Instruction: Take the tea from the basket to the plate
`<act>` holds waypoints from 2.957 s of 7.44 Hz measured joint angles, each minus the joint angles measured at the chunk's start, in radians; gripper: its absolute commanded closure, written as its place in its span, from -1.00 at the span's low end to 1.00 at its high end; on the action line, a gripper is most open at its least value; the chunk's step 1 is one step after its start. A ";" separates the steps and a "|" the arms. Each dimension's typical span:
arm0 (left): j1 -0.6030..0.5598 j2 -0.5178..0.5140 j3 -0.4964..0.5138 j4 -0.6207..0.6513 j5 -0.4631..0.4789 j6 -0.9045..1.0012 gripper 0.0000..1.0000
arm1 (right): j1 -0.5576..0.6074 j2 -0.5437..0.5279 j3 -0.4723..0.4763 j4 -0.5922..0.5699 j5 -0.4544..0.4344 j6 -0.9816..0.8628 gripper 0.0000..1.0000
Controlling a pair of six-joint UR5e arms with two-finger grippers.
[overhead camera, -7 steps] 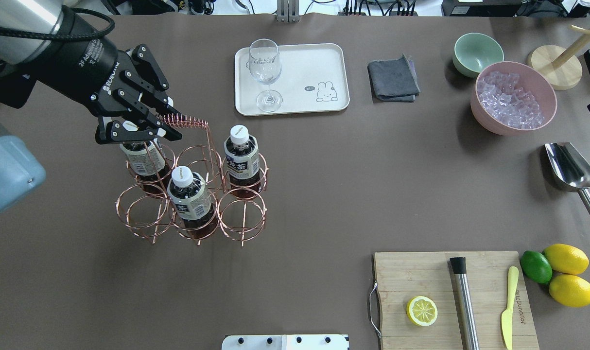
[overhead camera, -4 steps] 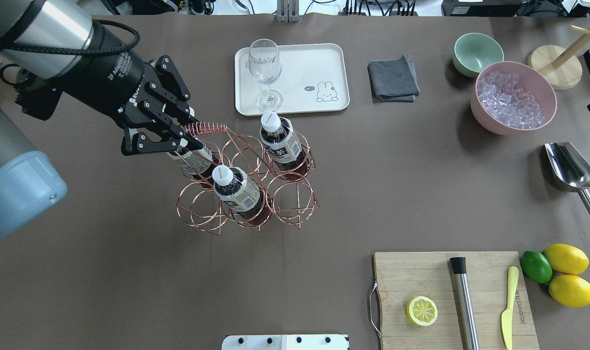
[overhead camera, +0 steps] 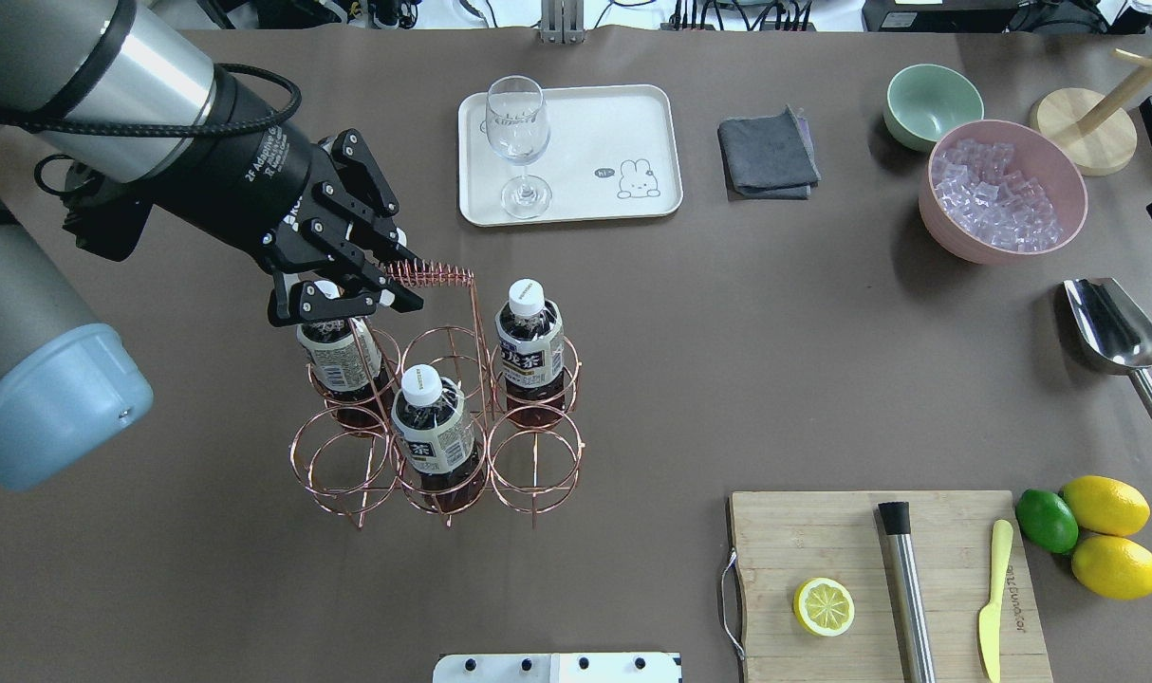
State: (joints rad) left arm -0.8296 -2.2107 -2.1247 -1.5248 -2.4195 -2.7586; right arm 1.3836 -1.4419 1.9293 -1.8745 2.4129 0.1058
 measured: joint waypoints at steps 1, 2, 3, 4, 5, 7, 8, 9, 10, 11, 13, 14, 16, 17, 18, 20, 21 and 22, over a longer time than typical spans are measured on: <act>0.019 -0.002 0.013 -0.016 0.015 -0.009 1.00 | 0.000 0.000 0.000 0.000 0.000 0.000 -1.00; 0.033 -0.010 0.028 -0.031 0.028 -0.021 1.00 | 0.000 0.000 0.000 0.000 0.000 0.000 -1.00; 0.040 -0.020 0.039 -0.041 0.035 -0.030 1.00 | 0.000 0.000 0.000 0.000 0.000 0.000 -1.00; 0.042 -0.030 0.044 -0.044 0.037 -0.037 1.00 | 0.000 0.000 0.000 0.000 0.000 0.000 -1.00; 0.043 -0.041 0.044 -0.046 0.038 -0.049 1.00 | -0.001 0.000 -0.001 0.000 0.000 0.000 -1.00; 0.044 -0.054 0.047 -0.053 0.039 -0.060 1.00 | -0.004 0.004 -0.002 0.000 0.000 0.001 -1.00; 0.044 -0.064 0.060 -0.065 0.039 -0.060 1.00 | -0.006 0.007 -0.002 0.000 0.000 0.007 -1.00; 0.045 -0.079 0.080 -0.080 0.039 -0.061 1.00 | -0.010 0.009 -0.001 0.001 0.000 0.020 -1.00; 0.049 -0.105 0.110 -0.089 0.040 -0.063 1.00 | -0.014 0.011 0.000 0.003 0.000 0.030 -1.00; 0.066 -0.125 0.134 -0.098 0.047 -0.064 1.00 | -0.017 0.012 0.003 0.004 0.000 0.038 -1.00; 0.122 -0.137 0.151 -0.132 0.094 -0.072 1.00 | -0.024 0.017 0.005 0.006 0.000 0.049 -1.00; 0.137 -0.136 0.153 -0.146 0.106 -0.074 1.00 | -0.030 0.024 0.006 0.006 0.001 0.061 -1.00; 0.157 -0.142 0.163 -0.162 0.120 -0.075 1.00 | -0.060 0.055 0.020 0.006 -0.001 0.139 -1.00; 0.170 -0.144 0.172 -0.175 0.134 -0.075 1.00 | -0.075 0.065 0.026 0.007 -0.001 0.160 -1.00; 0.183 -0.143 0.178 -0.189 0.146 -0.077 1.00 | -0.088 0.075 0.029 0.007 -0.001 0.170 -1.00; 0.192 -0.132 0.180 -0.213 0.153 -0.078 1.00 | -0.101 0.086 0.031 0.008 -0.001 0.175 -1.00; 0.192 -0.125 0.181 -0.225 0.154 -0.078 1.00 | -0.105 0.088 0.031 0.009 -0.001 0.176 -1.00; 0.193 -0.118 0.181 -0.234 0.155 -0.077 1.00 | -0.107 0.090 0.031 0.010 0.000 0.176 -1.00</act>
State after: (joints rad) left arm -0.6369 -2.3286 -1.9436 -1.7593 -2.2643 -2.8357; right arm 1.2762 -1.3524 1.9604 -1.8645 2.4125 0.2821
